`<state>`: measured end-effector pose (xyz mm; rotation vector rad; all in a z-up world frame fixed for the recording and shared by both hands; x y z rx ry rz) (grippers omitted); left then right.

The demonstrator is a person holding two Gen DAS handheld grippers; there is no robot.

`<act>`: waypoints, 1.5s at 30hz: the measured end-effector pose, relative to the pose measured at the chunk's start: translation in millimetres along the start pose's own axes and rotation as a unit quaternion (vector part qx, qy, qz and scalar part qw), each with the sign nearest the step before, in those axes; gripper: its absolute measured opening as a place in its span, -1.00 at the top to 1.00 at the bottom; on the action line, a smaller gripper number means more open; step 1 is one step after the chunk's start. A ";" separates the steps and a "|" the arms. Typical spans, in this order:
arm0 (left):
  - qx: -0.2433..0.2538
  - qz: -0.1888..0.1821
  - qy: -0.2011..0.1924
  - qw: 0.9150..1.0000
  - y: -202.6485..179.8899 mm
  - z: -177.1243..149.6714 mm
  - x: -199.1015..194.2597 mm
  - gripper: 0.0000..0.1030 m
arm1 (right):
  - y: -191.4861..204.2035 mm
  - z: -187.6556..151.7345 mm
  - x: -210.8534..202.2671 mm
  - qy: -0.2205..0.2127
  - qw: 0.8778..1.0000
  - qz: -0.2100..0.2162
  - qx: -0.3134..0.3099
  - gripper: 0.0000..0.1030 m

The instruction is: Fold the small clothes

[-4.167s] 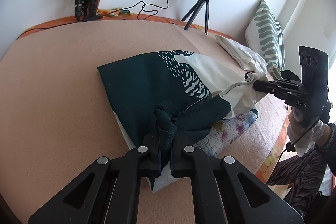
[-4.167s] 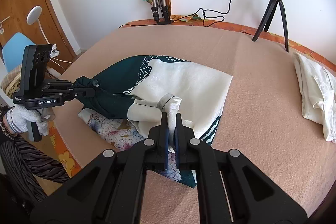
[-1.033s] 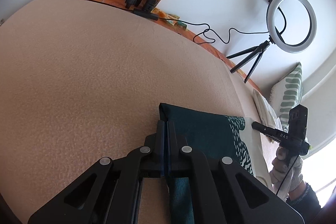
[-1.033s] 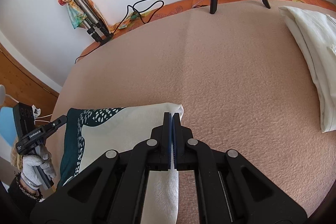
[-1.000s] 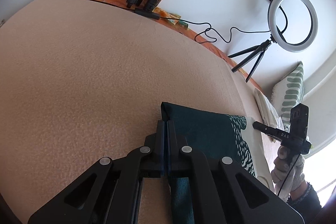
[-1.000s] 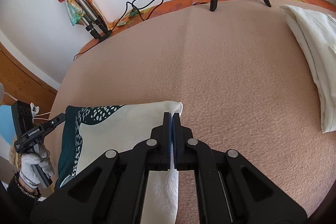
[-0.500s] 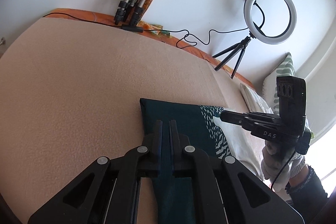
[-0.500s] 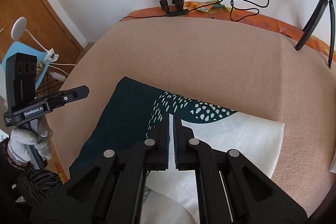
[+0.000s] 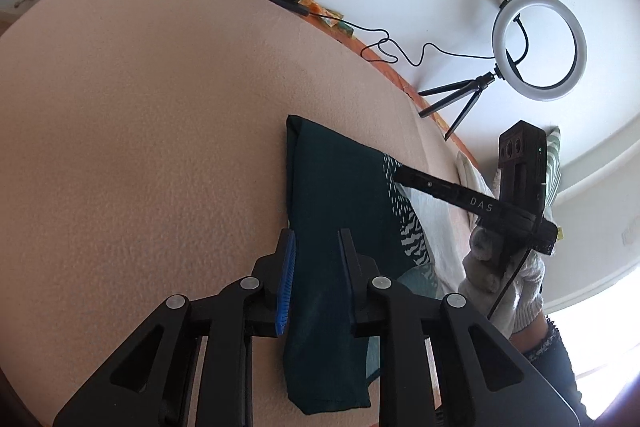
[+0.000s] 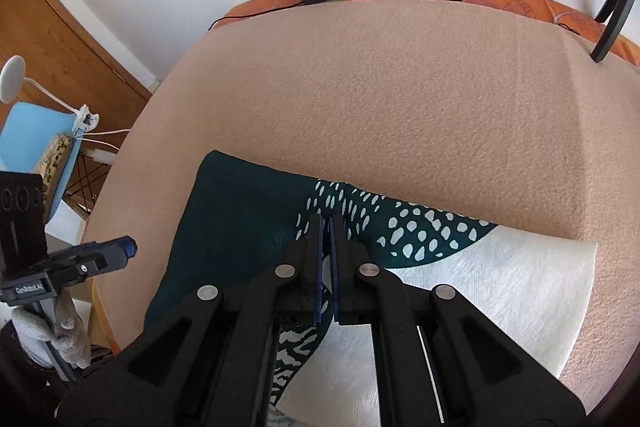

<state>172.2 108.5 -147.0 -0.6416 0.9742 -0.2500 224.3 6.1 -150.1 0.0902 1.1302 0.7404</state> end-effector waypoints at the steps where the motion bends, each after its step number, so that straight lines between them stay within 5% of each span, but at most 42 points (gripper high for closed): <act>1: -0.003 -0.003 0.003 1.000 0.3 -6.9 -3.3 0.58 | -2.0 -1.3 -11.3 -0.009 1.000 0.002 0.003 0.91; 2: -0.010 -0.008 0.006 1.000 1.5 -13.6 -5.9 0.48 | -5.9 -2.0 -22.4 -0.019 1.000 0.000 0.006 0.83; 4: -0.032 -0.016 0.013 0.999 6.4 -27.8 -10.4 0.35 | -18.0 -8.4 -45.5 -0.036 0.999 0.008 0.027 0.14; 6: -0.059 -0.031 0.015 0.998 13.4 -41.1 -14.1 0.35 | -34.1 -16.6 -66.5 -0.049 0.997 0.024 0.050 -0.16; 12: -0.106 -0.056 0.043 0.992 18.7 -68.6 -8.8 0.35 | -91.4 -46.6 -103.4 -0.064 0.991 0.009 0.114 -0.17; 15: -0.130 -0.071 0.046 0.988 17.7 -73.4 -8.0 0.35 | -116.0 -63.1 -109.8 -0.063 0.989 -0.018 0.132 -0.16; 20: -0.157 -0.097 0.046 0.982 15.5 -77.5 -3.5 0.34 | -144.2 -80.0 -96.2 -0.056 0.977 0.058 0.197 -0.16; 29: -0.154 -0.116 0.056 0.980 -1.2 -61.9 17.2 0.34 | -110.1 -63.7 -61.9 -0.042 0.985 0.077 0.147 -0.03; 35: -0.130 -0.110 0.060 0.984 -13.1 -55.1 25.3 0.34 | -116.6 -61.9 -52.9 -0.054 0.971 0.135 0.190 0.03; 38: -0.130 -0.105 0.057 0.984 -15.4 -52.2 27.8 0.34 | -119.1 -66.5 -47.0 -0.058 0.962 0.161 0.213 0.26; 42: -0.109 -0.096 0.051 0.988 -23.9 -47.1 32.4 0.42 | -115.3 -65.5 -40.7 -0.045 0.965 0.151 0.208 0.66; 43: -0.102 -0.090 0.048 0.990 -26.5 -45.7 32.4 0.55 | -114.1 -64.5 -39.6 -0.042 0.968 0.136 0.205 0.85; 44: -0.089 -0.084 0.043 0.992 -28.9 -44.3 31.6 0.85 | -112.1 -62.8 -39.9 -0.041 0.971 0.125 0.199 0.86; 45: -0.071 -0.079 0.031 0.994 -32.6 -42.9 28.5 0.94 | -108.3 -60.3 -40.9 -0.039 0.975 0.108 0.188 0.87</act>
Point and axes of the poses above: each gripper's, at about its wrist camera, not at the fingertips, and x roughly the way its jaws point, y to its left, z to its top, the point moved 3 cm from there along x, roughly the way its jaws point, and after that the axes turned 2 degrees about z, right-handed, at the moved point
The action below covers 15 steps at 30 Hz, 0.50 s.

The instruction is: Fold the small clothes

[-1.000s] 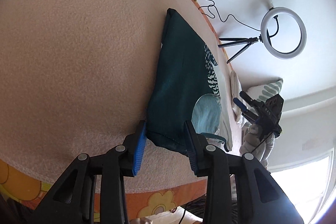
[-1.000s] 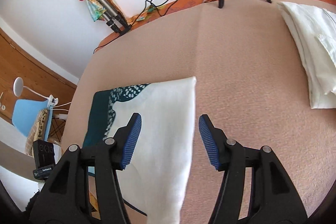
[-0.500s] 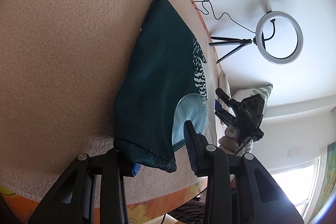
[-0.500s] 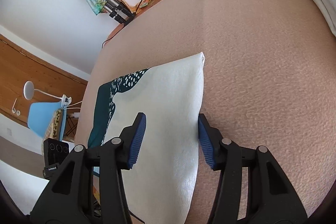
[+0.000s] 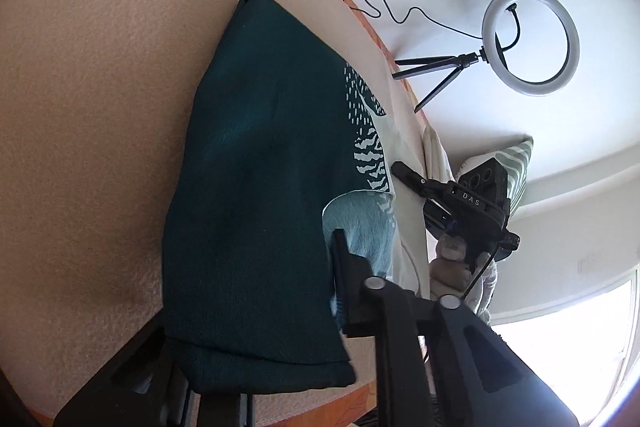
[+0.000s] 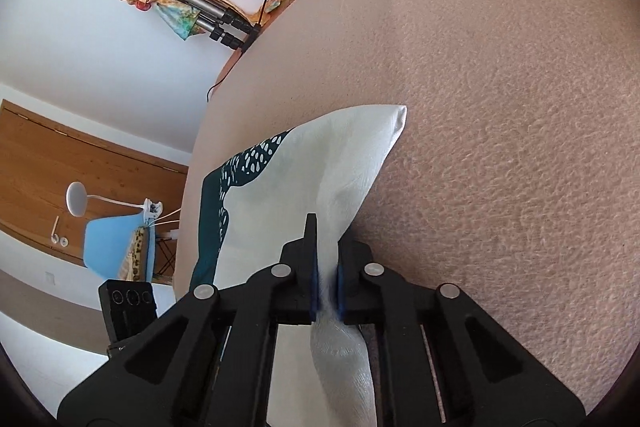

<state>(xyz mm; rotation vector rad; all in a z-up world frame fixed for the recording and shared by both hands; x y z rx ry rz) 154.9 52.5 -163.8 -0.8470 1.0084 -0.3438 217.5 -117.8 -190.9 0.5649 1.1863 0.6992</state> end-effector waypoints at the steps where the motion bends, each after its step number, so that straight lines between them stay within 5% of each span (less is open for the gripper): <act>1: 0.021 0.007 -0.013 1.000 -6.4 0.5 -2.6 0.94 | 5.6 0.6 -0.2 0.000 1.000 -0.020 -0.016 0.88; 6: 0.079 0.008 -0.045 0.996 -27.2 1.1 -15.9 0.93 | 30.3 2.7 -6.9 -0.011 0.998 -0.045 -0.051 0.90; 15: 0.097 -0.003 -0.059 0.993 -41.0 3.1 -25.6 0.93 | 66.1 14.9 -38.6 -0.057 0.995 -0.026 -0.072 0.91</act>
Point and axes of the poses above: each gripper's, at about its wrist camera, not at the fingertips, and x roughly the way its jaws point, y to its left, z to its top, the point moved 3 cm from there along x, roughly the way its jaws point, and after that the axes turned 2 degrees about z, right-handed, at the moved point
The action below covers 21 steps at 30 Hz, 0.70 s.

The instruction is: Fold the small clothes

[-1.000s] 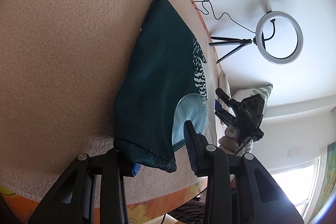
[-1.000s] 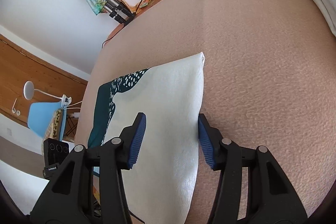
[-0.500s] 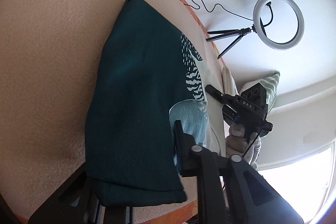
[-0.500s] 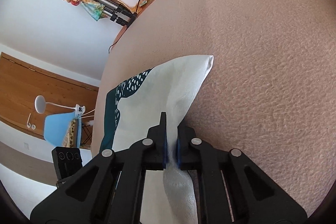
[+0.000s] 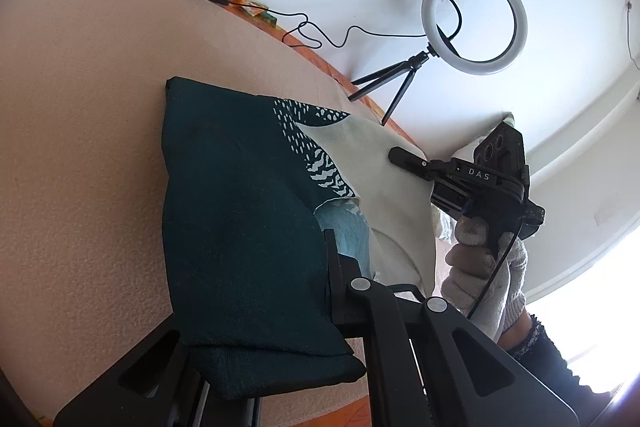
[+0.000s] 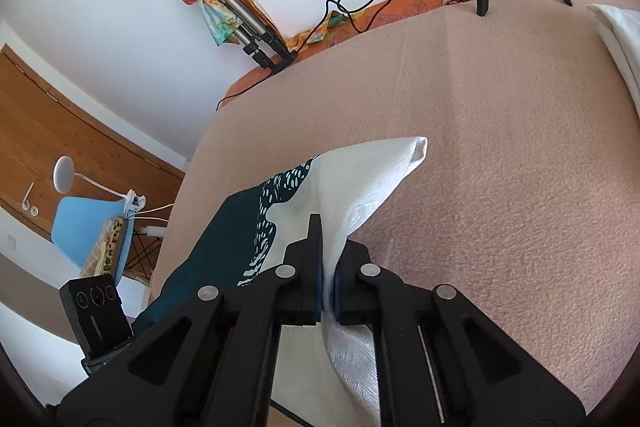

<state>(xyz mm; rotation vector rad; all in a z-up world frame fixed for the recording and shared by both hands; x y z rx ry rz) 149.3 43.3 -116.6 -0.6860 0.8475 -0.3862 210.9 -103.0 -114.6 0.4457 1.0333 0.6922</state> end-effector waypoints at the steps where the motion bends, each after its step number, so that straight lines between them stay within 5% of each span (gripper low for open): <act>1: 0.000 -0.003 -0.001 1.000 -2.1 1.2 -0.9 0.93 | 1.4 1.9 -4.1 -0.004 1.000 0.003 0.001 0.91; 21: 0.098 -0.054 0.002 0.994 -62.4 40.1 41.7 0.93 | -10.0 41.8 -74.9 -0.053 0.998 -0.017 -0.004 0.91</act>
Point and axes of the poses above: each gripper's, at about its wrist camera, not at the fingertips, and x roughly the way its jaws point, y to its left, z to its top, the point moved 3 cm from there along x, roughly the way its jaws point, and after that the axes turned 2 degrees about z, right-handed, at the moved point
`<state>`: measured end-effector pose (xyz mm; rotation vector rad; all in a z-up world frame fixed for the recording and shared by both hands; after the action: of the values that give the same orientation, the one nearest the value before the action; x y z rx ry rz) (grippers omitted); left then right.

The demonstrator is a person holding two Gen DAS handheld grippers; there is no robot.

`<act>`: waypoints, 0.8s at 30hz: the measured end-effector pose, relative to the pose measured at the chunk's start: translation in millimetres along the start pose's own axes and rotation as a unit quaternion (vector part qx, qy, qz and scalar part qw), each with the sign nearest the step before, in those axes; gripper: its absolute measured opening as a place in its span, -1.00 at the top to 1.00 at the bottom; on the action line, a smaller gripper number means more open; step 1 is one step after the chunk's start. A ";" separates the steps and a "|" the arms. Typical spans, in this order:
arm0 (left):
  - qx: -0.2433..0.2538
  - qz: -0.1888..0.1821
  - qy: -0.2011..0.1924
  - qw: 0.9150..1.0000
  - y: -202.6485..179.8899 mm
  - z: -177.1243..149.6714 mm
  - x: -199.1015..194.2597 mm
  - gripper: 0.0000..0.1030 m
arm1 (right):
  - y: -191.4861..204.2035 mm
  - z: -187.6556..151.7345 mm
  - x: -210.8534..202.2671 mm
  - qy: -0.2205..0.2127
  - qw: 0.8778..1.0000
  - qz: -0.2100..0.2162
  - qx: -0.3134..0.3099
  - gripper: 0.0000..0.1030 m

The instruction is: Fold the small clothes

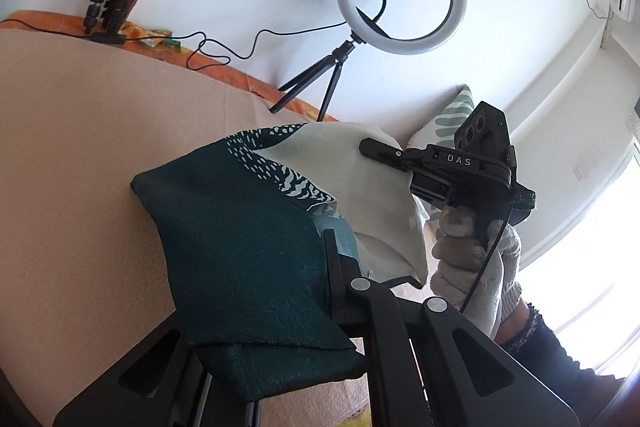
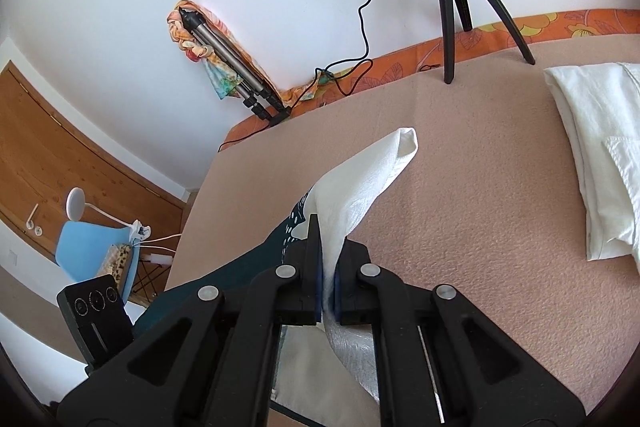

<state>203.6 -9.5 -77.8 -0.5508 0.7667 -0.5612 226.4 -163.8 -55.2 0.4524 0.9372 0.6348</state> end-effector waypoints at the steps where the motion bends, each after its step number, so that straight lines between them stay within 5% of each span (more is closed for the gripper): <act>1: 0.005 -0.004 -0.001 1.000 -3.0 3.5 4.0 0.93 | -1.7 5.6 -5.9 -0.004 1.000 -0.002 -0.002 0.91; 24: 0.092 -0.079 -0.021 0.992 -115.9 66.7 135.1 0.93 | -108.1 108.5 -136.2 -0.109 0.991 -0.071 -0.022 0.91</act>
<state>303.8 -163.5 -28.8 -0.4526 0.6275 -0.7560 291.8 -344.3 16.5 0.4030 0.7392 0.4665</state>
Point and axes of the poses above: each gripper's, at about its wrist camera, not at the fingertips, and x roughly the way its jaws point, y to its left, z to its top, the point moved 3 cm from there along x, roughly the way its jaws point, and after that the axes turned 2 degrees about z, right-handed, at the moved point
